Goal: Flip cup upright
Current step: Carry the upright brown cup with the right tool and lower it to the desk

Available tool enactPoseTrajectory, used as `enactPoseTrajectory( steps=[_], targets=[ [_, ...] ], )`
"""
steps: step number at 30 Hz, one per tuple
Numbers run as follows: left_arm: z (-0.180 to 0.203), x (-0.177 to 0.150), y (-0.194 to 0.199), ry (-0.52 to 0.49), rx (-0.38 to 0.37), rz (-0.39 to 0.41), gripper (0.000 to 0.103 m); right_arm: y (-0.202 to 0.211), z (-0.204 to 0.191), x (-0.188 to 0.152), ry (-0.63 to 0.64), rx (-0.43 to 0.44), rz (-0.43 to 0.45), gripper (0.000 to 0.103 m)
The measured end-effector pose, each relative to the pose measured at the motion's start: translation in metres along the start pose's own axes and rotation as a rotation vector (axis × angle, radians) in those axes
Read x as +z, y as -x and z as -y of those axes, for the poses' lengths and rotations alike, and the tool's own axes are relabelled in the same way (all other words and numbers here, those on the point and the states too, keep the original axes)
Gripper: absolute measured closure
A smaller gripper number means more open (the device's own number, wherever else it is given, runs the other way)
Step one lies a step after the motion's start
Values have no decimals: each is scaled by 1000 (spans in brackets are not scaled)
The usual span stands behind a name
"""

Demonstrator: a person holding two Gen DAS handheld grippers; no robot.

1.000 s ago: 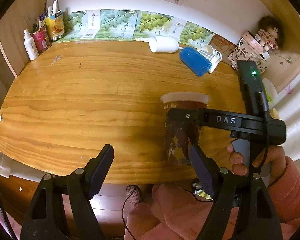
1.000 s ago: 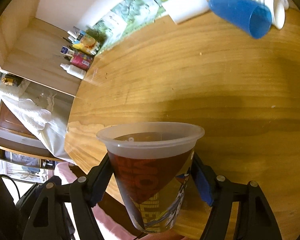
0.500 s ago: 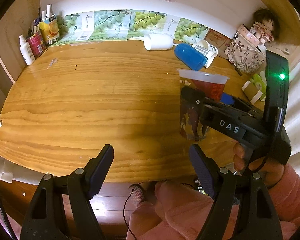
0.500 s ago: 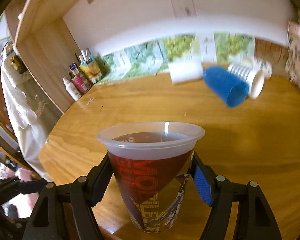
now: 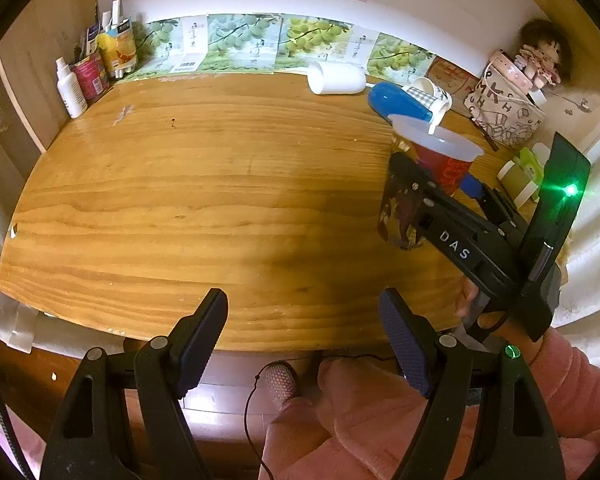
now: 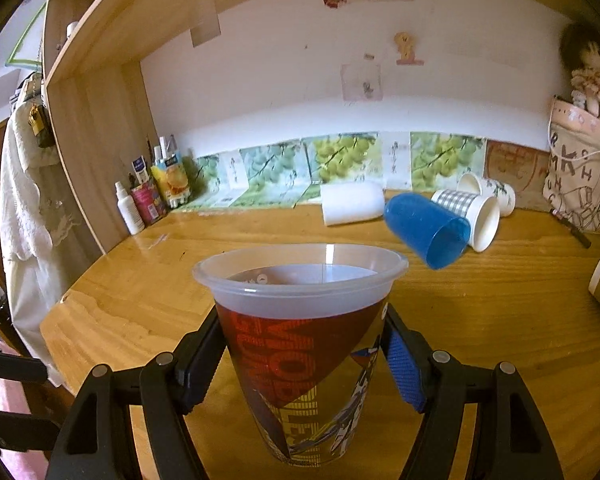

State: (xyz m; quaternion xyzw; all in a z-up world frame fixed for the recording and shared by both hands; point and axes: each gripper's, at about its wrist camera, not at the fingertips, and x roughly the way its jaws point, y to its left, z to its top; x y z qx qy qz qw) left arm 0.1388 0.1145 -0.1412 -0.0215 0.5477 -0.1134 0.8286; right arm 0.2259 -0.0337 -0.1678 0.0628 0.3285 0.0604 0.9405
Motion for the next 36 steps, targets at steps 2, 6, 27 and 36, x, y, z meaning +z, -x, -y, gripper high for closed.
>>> enactPoseTrajectory(
  steps=[2, 6, 27, 36],
  targets=[
    [-1, -1, 0, 3, 2, -3, 22, 0, 1, -1, 0, -3, 31, 29],
    [-1, -2, 0, 4, 4, -6, 22, -4, 1, -5, 16, -11, 48, 29],
    [2, -8, -5, -18, -48, -28, 22, 8, -8, -25, 44, -22, 18, 28],
    [10, -15, -5, -48, -87, -39, 22, 30, -11, -41, 36, -37, -6, 28]
  ],
)
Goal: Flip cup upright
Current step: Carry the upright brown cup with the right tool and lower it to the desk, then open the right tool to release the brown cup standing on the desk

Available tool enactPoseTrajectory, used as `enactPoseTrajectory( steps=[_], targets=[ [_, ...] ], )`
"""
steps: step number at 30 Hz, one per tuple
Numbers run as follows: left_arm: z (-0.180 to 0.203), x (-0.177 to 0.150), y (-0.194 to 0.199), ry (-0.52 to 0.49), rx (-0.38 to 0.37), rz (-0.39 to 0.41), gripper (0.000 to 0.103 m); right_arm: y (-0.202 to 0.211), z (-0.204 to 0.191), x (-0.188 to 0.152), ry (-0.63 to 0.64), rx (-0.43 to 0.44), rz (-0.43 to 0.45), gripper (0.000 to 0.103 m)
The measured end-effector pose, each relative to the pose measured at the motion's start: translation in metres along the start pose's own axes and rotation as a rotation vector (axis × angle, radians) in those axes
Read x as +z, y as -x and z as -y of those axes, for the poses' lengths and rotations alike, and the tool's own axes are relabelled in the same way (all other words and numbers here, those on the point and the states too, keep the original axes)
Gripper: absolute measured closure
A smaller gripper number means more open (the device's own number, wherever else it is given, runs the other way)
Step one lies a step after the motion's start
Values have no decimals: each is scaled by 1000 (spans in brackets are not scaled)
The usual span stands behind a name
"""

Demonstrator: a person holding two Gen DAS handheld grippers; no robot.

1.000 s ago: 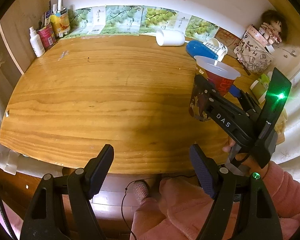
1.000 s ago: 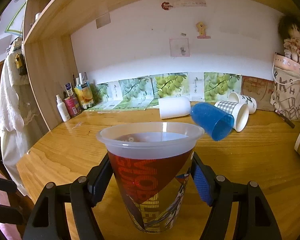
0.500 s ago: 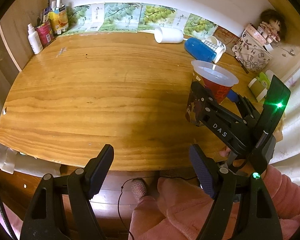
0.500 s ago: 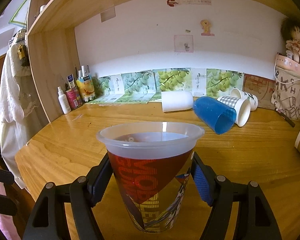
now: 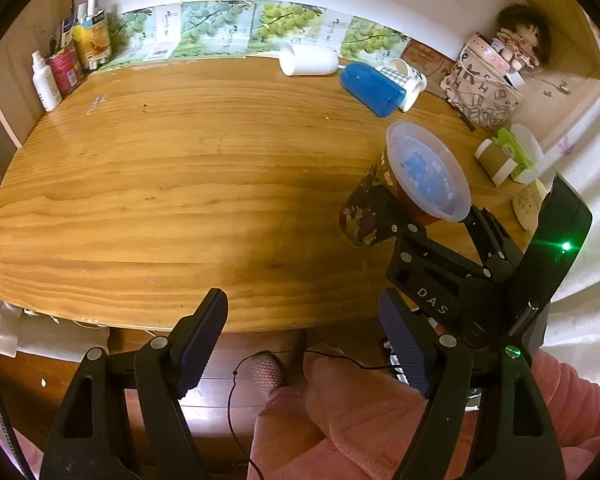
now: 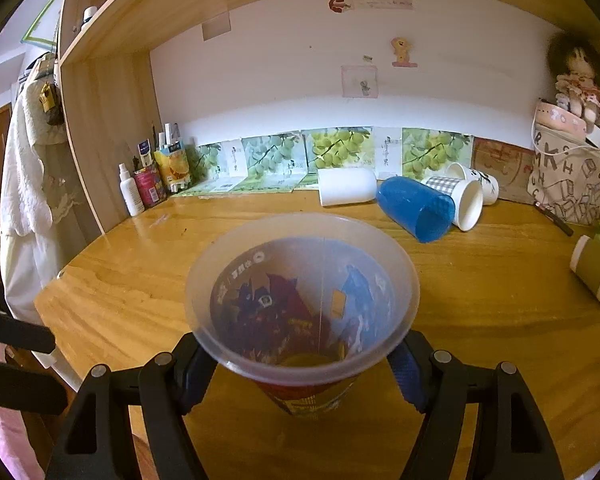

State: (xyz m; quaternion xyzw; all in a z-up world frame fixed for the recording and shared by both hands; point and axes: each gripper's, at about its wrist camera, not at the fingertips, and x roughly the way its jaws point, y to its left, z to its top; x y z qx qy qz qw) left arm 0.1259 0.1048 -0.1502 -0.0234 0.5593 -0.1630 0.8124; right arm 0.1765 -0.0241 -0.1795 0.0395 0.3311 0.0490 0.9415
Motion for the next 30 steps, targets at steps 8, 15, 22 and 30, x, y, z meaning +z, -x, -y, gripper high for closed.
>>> enactPoseTrajectory(
  steps=[8, 15, 22, 30],
  targets=[
    [-2, -9, 7, 4, 16, 14, 22, 3, -1, -8, -21, 4, -44, 27],
    [-11, -14, 11, 51, 64, 25, 22, 7, -3, -17, -30, 17, -100, 22],
    [-9, -8, 16, 61, 81, 67, 22, 25, 9, -25, -92, 21, -219, 21],
    [10, 8, 40, 16, 70, 126, 22, 67, 30, 4, -208, -66, -301, 20]
  ],
)
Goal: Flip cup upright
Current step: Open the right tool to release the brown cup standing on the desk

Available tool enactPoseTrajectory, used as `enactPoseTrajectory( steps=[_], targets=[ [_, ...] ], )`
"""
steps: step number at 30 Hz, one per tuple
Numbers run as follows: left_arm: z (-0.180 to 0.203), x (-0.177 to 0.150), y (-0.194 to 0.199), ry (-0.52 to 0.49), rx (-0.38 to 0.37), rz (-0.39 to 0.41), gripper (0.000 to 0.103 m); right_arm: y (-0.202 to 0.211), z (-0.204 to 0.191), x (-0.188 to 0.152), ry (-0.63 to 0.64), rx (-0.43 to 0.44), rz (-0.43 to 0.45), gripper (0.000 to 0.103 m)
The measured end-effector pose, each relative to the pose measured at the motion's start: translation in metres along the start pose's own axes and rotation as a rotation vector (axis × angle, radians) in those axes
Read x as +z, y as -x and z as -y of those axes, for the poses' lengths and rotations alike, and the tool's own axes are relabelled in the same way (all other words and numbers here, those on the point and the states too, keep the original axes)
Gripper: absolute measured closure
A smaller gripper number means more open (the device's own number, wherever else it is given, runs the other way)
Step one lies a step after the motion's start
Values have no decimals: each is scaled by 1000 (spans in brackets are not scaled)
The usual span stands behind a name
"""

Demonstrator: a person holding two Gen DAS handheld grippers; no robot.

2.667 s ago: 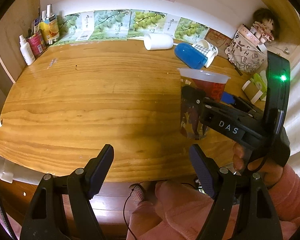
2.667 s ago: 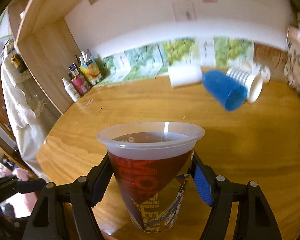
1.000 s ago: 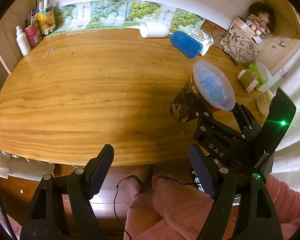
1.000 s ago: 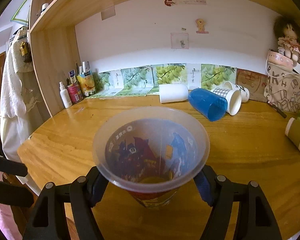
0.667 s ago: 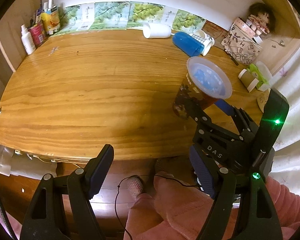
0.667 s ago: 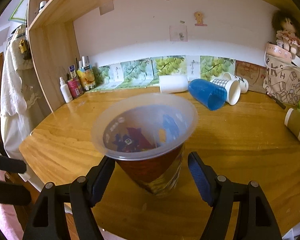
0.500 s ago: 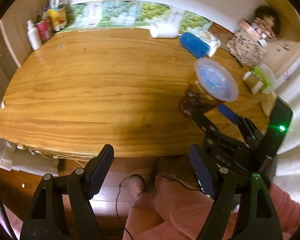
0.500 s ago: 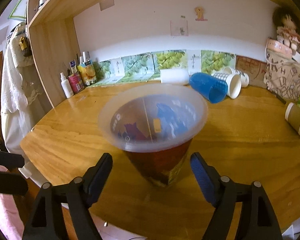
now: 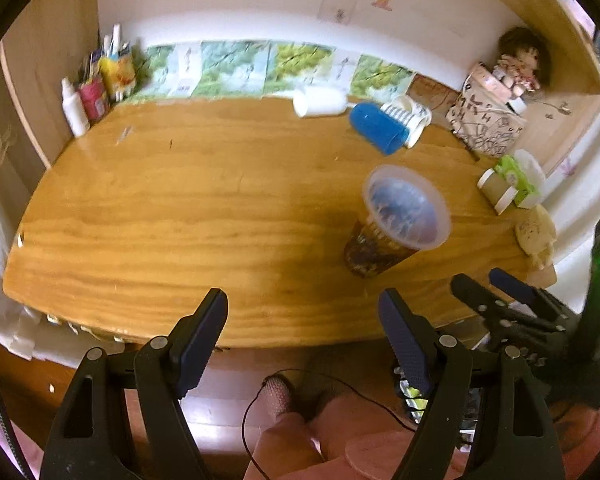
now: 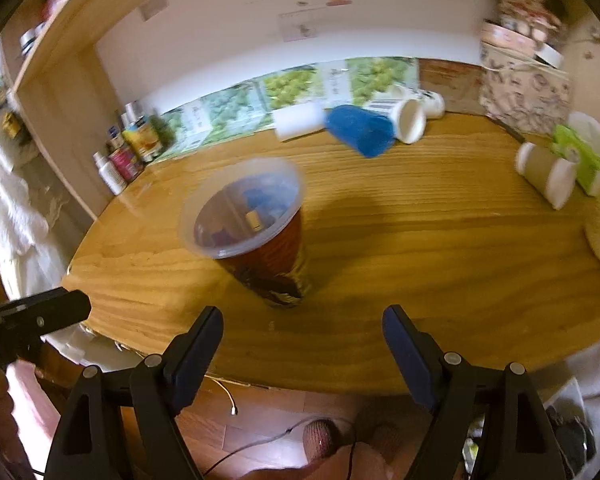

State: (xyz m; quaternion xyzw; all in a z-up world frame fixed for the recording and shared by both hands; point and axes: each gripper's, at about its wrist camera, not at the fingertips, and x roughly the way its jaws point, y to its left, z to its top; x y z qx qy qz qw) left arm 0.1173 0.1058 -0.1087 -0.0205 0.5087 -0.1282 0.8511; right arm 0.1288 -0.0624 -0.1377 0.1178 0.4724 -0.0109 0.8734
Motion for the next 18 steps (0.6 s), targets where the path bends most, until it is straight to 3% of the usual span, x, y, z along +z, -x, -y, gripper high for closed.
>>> enactPoseTrajectory(
  steps=[8, 14, 18],
  targets=[
    [20, 19, 39, 13, 10, 88, 22, 62, -2, 32, -71, 12, -9, 20],
    [38, 26, 66, 44, 27, 122, 18, 96, -9, 36, -81, 12, -4, 20],
    [49, 23, 80, 41, 115, 173, 15, 116, -11, 34, -69, -17, 54, 12]
  ],
)
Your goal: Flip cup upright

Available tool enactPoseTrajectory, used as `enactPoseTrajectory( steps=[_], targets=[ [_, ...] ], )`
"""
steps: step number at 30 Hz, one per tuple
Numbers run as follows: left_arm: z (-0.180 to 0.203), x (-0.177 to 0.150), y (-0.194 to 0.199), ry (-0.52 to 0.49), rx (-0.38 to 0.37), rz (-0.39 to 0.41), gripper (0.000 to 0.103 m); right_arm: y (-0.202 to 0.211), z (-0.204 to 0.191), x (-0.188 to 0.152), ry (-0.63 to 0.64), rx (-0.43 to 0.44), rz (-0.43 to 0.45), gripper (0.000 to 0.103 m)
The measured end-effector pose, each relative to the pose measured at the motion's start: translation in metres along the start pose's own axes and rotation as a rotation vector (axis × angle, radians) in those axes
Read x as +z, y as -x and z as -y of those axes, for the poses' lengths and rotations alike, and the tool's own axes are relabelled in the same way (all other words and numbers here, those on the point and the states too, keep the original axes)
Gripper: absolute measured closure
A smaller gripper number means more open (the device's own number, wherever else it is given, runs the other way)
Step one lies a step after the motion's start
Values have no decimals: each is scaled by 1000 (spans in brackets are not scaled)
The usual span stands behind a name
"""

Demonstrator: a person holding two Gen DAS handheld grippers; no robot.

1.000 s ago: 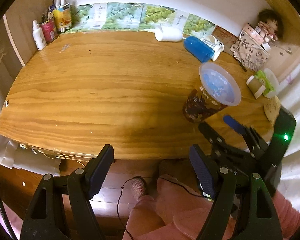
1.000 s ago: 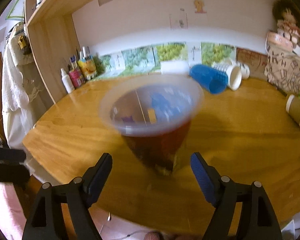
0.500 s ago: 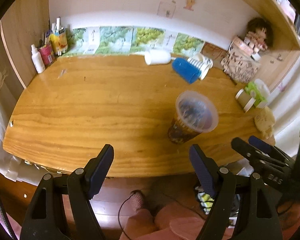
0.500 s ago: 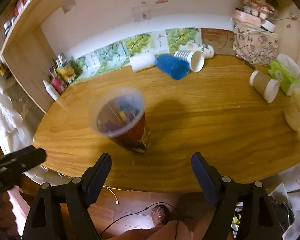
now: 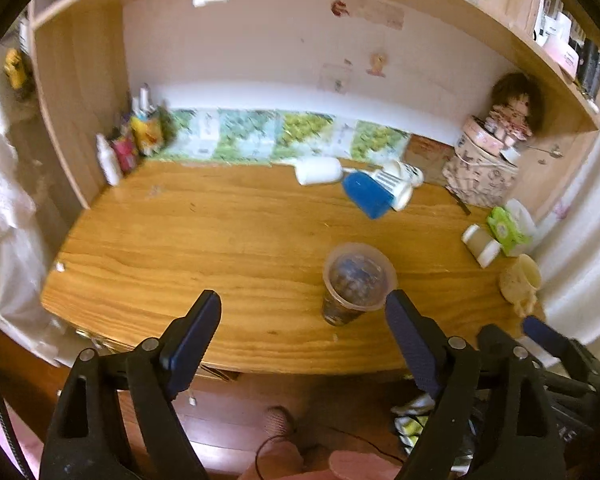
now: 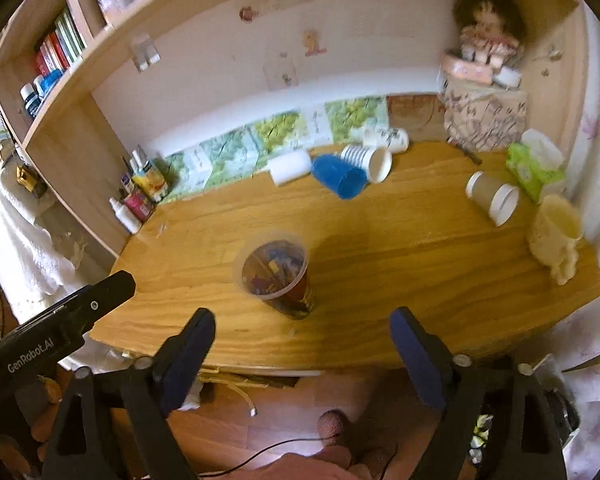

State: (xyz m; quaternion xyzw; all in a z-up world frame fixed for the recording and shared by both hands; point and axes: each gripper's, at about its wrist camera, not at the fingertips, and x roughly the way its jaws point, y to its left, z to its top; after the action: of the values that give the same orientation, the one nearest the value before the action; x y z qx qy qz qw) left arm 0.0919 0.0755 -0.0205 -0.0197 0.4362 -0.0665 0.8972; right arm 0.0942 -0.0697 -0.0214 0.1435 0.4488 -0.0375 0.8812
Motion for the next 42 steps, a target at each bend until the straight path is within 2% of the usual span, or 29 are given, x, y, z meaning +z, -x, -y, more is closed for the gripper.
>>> enactPoseTrajectory(
  steps=[5, 6, 13, 15, 16, 22, 30, 36, 42],
  targets=[
    [4, -3, 18, -2, 71, 76, 9, 20, -2, 1, 33, -18, 59, 12],
    [5, -4, 21, -2, 83, 96, 2, 24, -2, 1, 40, -21, 69, 12],
    [9, -9, 36, -12, 137, 170, 1, 46, -6, -1, 71, -21, 172, 11],
    [9, -10, 41, -11, 140, 190, 1, 48, -6, -2, 70, -13, 186, 7],
    [8, -11, 43, -8, 144, 201, 1, 49, -6, -2, 71, -13, 196, 0],
    [9, -14, 53, -3, 178, 260, 1, 63, -10, -7, 90, -20, 267, 0],
    [16, -16, 66, -19, 186, 332, 1, 69, -5, -8, 74, -34, 296, 0],
    [24, -19, 72, -49, 165, 368, 1, 74, -6, -13, 85, -26, 320, 0],
    [26, -19, 73, -53, 156, 373, 1, 75, -5, -14, 81, -21, 323, 0]
  ],
)
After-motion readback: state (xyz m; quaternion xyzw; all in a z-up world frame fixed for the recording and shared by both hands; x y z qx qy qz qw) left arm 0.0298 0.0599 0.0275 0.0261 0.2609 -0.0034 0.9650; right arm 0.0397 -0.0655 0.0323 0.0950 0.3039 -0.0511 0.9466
